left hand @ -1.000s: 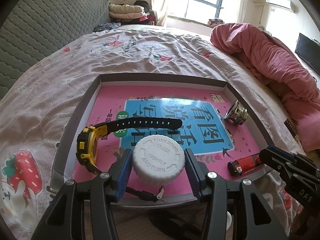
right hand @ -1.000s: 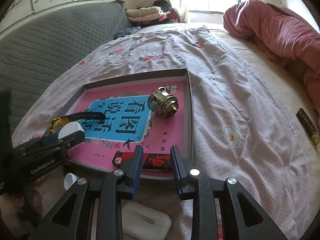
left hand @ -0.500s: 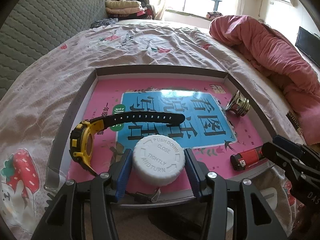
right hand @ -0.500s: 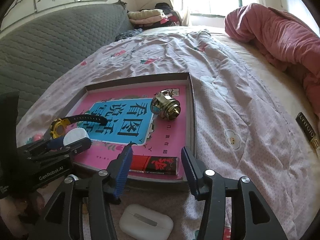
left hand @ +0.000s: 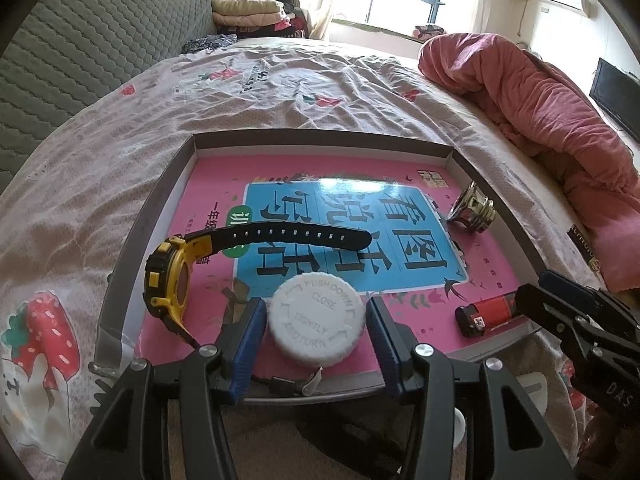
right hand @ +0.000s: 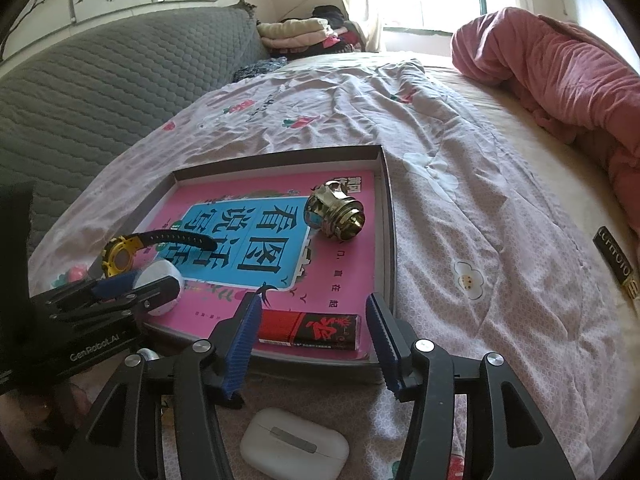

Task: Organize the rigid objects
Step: 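Open the right gripper to release the red tube while the left gripper sets the cap on the book, then lift both grippers out of the tray and pull them back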

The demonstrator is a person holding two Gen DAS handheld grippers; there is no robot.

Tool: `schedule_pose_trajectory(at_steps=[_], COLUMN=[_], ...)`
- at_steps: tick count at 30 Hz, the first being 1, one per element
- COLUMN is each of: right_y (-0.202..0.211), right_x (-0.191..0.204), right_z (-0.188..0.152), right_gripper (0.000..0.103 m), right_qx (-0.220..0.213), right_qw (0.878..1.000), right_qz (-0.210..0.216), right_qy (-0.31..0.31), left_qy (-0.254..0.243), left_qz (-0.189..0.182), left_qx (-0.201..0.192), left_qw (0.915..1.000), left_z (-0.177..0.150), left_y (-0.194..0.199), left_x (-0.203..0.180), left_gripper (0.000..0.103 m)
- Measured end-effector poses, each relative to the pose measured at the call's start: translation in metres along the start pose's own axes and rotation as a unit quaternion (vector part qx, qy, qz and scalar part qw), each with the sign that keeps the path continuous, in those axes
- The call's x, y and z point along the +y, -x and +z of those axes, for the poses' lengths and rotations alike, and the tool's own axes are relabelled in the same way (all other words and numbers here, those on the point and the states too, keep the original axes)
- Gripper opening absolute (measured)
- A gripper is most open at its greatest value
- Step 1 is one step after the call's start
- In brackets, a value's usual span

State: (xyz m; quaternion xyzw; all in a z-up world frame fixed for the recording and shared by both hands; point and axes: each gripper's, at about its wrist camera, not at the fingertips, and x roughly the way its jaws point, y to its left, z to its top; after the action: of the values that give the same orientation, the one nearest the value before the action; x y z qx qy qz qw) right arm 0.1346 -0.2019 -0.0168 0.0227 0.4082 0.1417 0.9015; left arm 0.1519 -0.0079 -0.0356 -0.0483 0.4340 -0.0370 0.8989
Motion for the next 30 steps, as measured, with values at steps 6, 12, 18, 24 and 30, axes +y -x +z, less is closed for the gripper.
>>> schedule_pose_trajectory(at_steps=[6, 12, 18, 24, 30], right_y=[0.000, 0.002, 0.006, 0.012, 0.017], right_x=[0.001, 0.006, 0.007, 0.005, 0.005], right_z=[0.000, 0.001, 0.002, 0.002, 0.003], right_gripper=[0.057, 0.064, 0.069, 0.071, 0.073], right_qx=[0.000, -0.009, -0.017, -0.028, -0.038], right_qw=[1.000, 1.000, 1.000, 0.999, 0.999], right_qz=[0.000, -0.002, -0.002, 0.001, 0.004], right_qy=[0.001, 0.009, 0.014, 0.018, 0.023], left_qy=[0.003, 0.009, 0.013, 0.015, 0.026], left_qz=[-0.003, -0.009, -0.011, -0.020, -0.007], left_qx=[-0.001, -0.003, -0.009, -0.019, -0.046], left_qw=[1.0000, 0.9999, 0.9998, 0.9995, 0.9985], left_z=[-0.001, -0.002, -0.002, 0.000, 0.001], left_y=[0.002, 0.009, 0.017, 0.031, 0.050], left_x=[0.000, 0.000, -0.001, 0.001, 0.007], left_gripper=[0.052, 0.052, 0.052, 0.052, 0.052])
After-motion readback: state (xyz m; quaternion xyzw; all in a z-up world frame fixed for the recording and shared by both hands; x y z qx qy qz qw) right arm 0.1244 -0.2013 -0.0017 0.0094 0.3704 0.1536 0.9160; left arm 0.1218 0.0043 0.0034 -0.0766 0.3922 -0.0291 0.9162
